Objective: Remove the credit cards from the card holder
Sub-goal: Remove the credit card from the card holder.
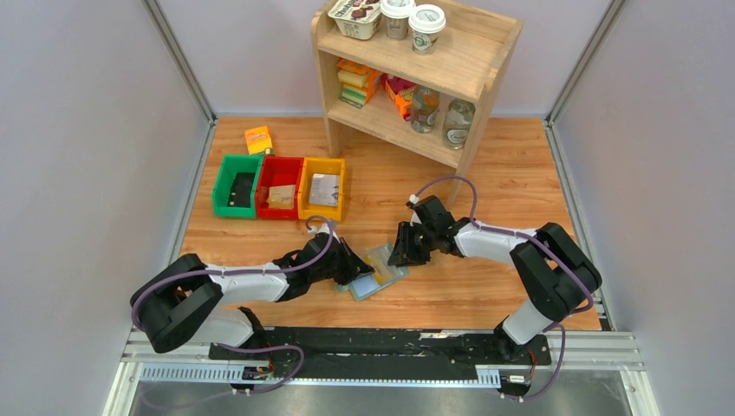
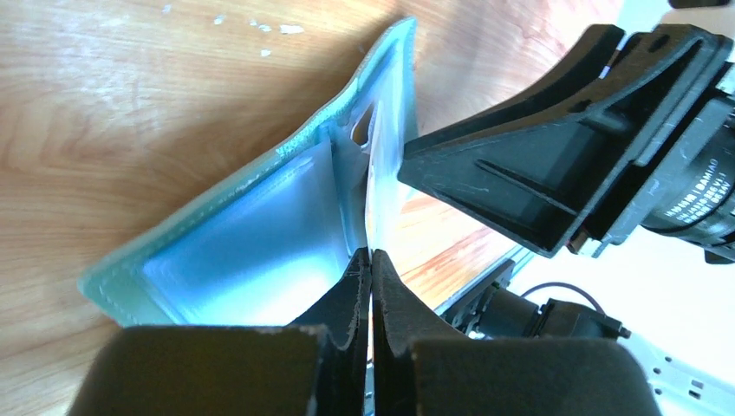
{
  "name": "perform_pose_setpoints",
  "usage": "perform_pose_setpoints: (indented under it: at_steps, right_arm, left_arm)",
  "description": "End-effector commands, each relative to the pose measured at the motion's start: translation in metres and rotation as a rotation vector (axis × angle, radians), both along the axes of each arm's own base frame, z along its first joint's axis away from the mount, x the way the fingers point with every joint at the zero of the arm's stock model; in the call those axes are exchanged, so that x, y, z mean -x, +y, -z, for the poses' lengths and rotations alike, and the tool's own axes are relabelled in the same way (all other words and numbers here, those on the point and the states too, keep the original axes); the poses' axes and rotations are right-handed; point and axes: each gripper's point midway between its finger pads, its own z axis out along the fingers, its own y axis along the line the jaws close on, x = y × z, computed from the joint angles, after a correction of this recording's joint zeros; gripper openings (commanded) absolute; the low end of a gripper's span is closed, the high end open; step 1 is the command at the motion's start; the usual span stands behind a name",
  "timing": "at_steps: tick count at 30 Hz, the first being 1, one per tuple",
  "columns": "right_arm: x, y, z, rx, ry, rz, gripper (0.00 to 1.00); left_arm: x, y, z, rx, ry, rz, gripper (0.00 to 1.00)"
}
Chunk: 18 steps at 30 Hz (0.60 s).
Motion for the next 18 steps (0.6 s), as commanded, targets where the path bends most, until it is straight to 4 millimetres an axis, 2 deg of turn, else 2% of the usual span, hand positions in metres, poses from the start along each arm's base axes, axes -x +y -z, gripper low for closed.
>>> perform_pose_setpoints:
  at_steps: [1,8,13,14,18]
  right_arm:
    - [0.012,-0.028,0.034,0.157,0.048,0.032,0.38]
    - [0.004,-0.026,0.022,0.145,0.007,0.039,0.38]
    - [-0.002,-0.024,0.015,0.146,-0.019,0.039,0.38]
    - [-0.004,-0.024,0.014,0.147,-0.025,0.04,0.38]
    - [-0.009,-0.02,0.002,0.135,-0.05,0.033,0.41]
  left_arm:
    - [0.006,0.008,0.004,-0.039,0.052,-0.026,0.0]
    - [0.012,0.021,-0.006,-0.07,0.015,-0.009,0.0]
    - [0.016,0.041,-0.017,-0.099,-0.036,-0.038,0.0]
    - [0.019,0.048,-0.011,-0.119,-0.026,-0.045,0.0]
    - [0.019,0.063,-0.024,-0.116,-0.089,-0.06,0.0]
